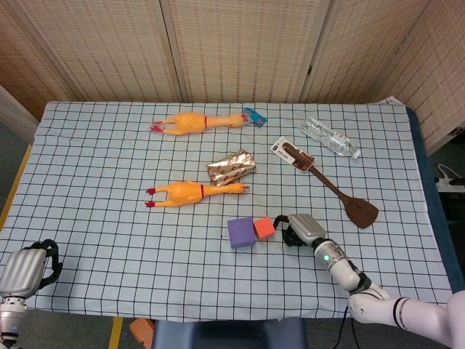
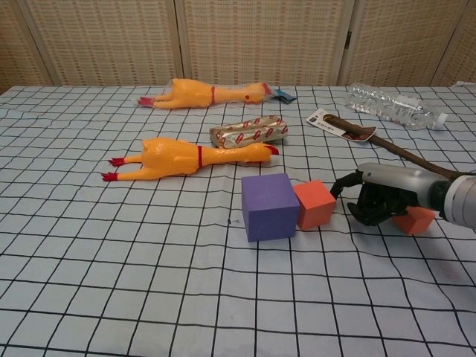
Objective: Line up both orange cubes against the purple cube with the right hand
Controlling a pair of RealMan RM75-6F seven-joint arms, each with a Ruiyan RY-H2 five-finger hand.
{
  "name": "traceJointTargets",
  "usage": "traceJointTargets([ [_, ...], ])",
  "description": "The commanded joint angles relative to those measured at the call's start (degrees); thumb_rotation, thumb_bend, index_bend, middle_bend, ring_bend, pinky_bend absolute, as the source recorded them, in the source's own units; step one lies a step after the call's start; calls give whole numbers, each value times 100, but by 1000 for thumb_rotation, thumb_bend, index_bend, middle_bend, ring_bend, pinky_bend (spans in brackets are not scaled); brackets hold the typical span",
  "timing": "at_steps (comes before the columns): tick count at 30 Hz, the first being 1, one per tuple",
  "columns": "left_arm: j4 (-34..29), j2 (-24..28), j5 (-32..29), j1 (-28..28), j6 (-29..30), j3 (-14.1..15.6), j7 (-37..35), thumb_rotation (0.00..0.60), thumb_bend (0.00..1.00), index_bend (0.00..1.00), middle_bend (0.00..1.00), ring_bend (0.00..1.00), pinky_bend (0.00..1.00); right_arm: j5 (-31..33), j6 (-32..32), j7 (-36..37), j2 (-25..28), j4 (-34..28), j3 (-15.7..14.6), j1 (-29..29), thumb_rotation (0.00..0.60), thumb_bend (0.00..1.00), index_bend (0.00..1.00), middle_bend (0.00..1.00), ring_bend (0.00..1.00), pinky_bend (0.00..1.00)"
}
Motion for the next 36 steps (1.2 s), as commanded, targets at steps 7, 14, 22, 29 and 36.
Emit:
traceJointTargets([
  [7,1,1,-10,-2,-7,-2,-2,600,408,264,371,392,512,-346,22,351,-18,34,-20,-23,600,622,373,954,872,910],
  [14,1,-5,-17,-14,-36,6,19,600,408,264,371,393,512,-598,87,625,-27,112,-23,-26,600,622,373,954,872,911],
  [22,1,-6,-29,-16,-43,4,20,600,408,264,371,392,513,-703,59,759,-86,230,-68,-11,600,622,373,954,872,910],
  [29,-6,4,-24,-6,-20,2,1,600,407,264,371,393,513,-756,52,813,-188,344,-98,1,600,622,373,954,872,910],
  [36,-14,11,-37,-12,-43,3,-8,600,407,264,371,392,513,-820,46,893,-263,419,-128,9,600,622,373,954,872,911],
])
